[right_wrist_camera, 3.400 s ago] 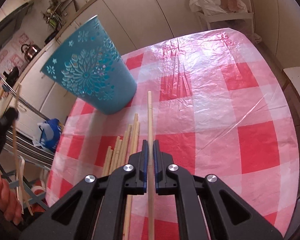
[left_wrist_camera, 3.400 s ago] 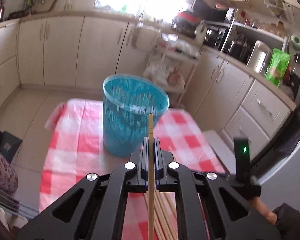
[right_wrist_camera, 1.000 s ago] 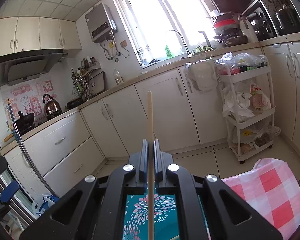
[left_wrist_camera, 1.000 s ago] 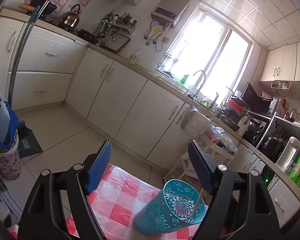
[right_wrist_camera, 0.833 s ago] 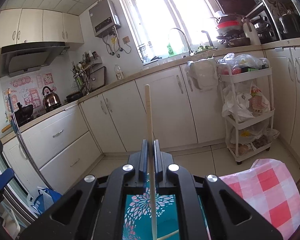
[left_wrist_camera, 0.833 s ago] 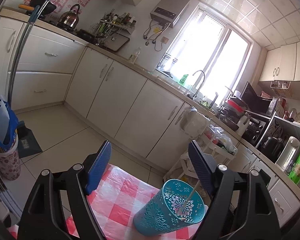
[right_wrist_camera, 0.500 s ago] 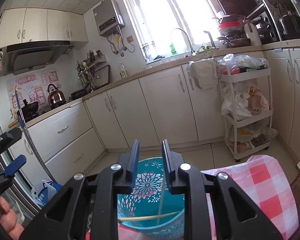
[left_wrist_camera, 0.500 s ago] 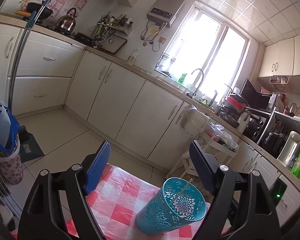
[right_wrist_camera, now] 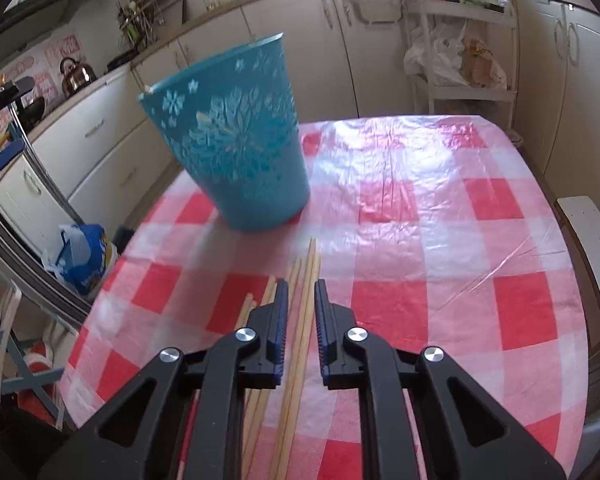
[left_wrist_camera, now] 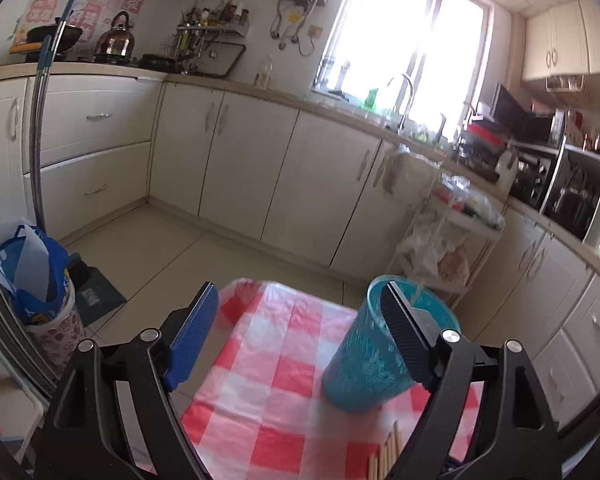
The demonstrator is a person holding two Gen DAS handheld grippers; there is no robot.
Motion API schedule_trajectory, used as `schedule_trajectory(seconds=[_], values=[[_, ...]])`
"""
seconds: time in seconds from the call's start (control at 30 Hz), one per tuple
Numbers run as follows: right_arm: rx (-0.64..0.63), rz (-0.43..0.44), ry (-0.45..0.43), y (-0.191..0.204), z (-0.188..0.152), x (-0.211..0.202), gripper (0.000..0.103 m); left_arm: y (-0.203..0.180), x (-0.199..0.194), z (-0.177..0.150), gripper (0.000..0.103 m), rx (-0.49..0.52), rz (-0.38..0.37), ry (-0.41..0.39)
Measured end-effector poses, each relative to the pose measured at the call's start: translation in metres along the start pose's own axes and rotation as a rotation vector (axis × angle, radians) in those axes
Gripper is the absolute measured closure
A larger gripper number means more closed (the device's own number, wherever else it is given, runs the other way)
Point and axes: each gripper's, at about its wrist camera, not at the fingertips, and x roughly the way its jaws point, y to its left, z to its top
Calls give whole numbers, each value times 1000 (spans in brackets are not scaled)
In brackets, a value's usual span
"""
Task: Organize utensils
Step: 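Return both grippers to the chopstick pile and grasp one chopstick each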
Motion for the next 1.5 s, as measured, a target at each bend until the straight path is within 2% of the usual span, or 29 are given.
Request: schedule_trajectory(seconds=[0.13, 0.23, 0.37, 0.5, 0.67, 0.8, 0.97, 1.23, 1.33, 1.5], values=[[-21, -34, 71, 2, -10, 24, 89, -26, 20, -52, 24, 119, -22, 202], [-13, -46, 81, -2, -14, 28, 89, -48, 32, -84, 24, 234, -31, 296], [-17, -64, 81, -5, -16, 27, 89, -69, 44, -118, 24, 324, -39, 387], [-19, -64, 84, -7, -17, 25, 89, -75, 48, -135, 24, 357, -35, 428], [-92, -121, 88, -1, -16, 26, 93, -72, 53, -143, 24, 362, -23, 470], [-92, -157, 91, -6, -16, 24, 95, -67, 59, -149, 24, 344, -21, 514], [-74, -141, 100, -14, -16, 21, 96, -58, 66, -154, 24, 307, -13, 558], [-57, -104, 115, -18, -15, 21, 96, -66, 67, -161, 24, 341, -33, 566], [-56, -100, 117, -17, -14, 21, 96, -69, 71, -166, 24, 376, -2, 578], [-52, -96, 121, -18, -14, 22, 96, -69, 74, -170, 24, 365, -22, 601]])
